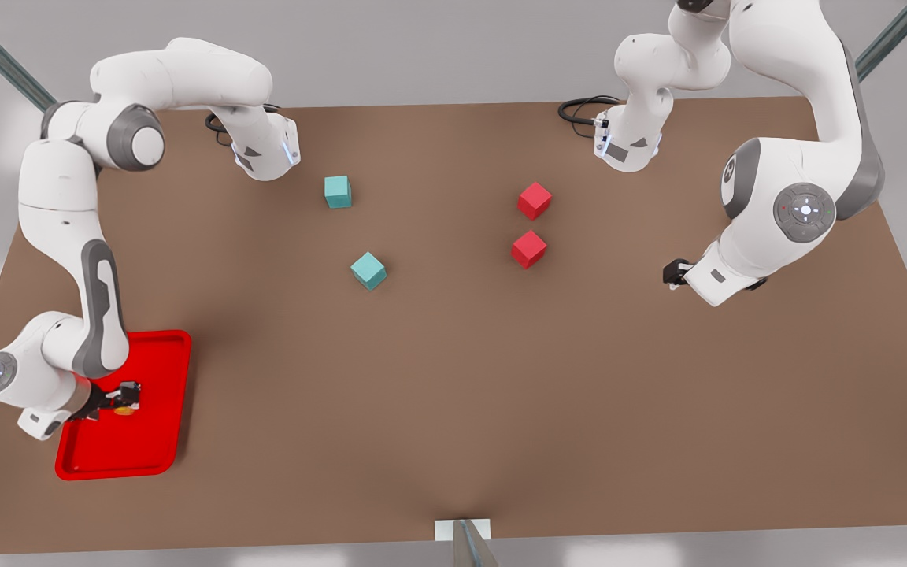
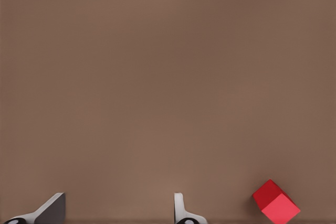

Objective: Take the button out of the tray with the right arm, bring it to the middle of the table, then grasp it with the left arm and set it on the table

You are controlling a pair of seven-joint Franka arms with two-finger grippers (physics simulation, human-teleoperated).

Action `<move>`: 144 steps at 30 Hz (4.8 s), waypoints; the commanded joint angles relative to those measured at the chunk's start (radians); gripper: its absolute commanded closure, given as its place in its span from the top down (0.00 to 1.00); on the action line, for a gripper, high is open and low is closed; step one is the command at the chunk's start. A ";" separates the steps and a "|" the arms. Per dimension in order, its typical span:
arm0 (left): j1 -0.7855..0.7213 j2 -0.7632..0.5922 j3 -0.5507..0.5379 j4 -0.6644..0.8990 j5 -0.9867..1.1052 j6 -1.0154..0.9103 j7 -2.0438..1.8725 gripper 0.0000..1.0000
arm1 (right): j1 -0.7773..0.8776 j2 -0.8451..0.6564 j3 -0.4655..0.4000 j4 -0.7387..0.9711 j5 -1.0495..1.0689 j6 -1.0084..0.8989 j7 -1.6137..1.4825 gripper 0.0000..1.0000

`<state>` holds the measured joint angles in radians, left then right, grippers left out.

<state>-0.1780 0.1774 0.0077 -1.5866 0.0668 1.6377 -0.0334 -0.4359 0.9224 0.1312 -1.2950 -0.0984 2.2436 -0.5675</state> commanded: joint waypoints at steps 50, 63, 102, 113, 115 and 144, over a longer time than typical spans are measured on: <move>0.008 0.027 0.008 -0.001 -0.001 -0.025 -0.002 1.00 | -0.026 -0.085 0.008 -0.179 -0.084 0.083 0.508 1.00; 0.006 0.030 0.008 0.000 -0.001 -0.024 -0.002 1.00 | 0.009 -0.034 0.008 -0.076 -0.083 0.086 0.502 1.00; 0.005 0.036 0.008 -0.001 -0.001 -0.027 -0.005 1.00 | 0.408 -0.142 0.170 0.062 0.005 -0.302 0.896 0.41; 0.005 0.043 0.008 0.000 -0.001 -0.022 -0.003 1.00 | 0.859 0.076 0.165 0.378 0.048 -0.200 1.675 0.41; 0.003 0.048 0.008 0.000 -0.001 -0.021 -0.003 1.00 | 0.950 0.085 0.165 0.381 0.088 -0.164 1.765 0.41; -0.003 0.117 -0.179 0.004 -0.076 -0.033 -0.609 1.00 | 0.548 -0.420 -0.001 0.234 0.028 -0.714 0.640 1.00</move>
<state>-0.1609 0.2962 -0.1459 -1.5834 0.0238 1.6187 -0.1126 0.1638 0.5361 0.1344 -1.0719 -0.0474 1.8789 0.9039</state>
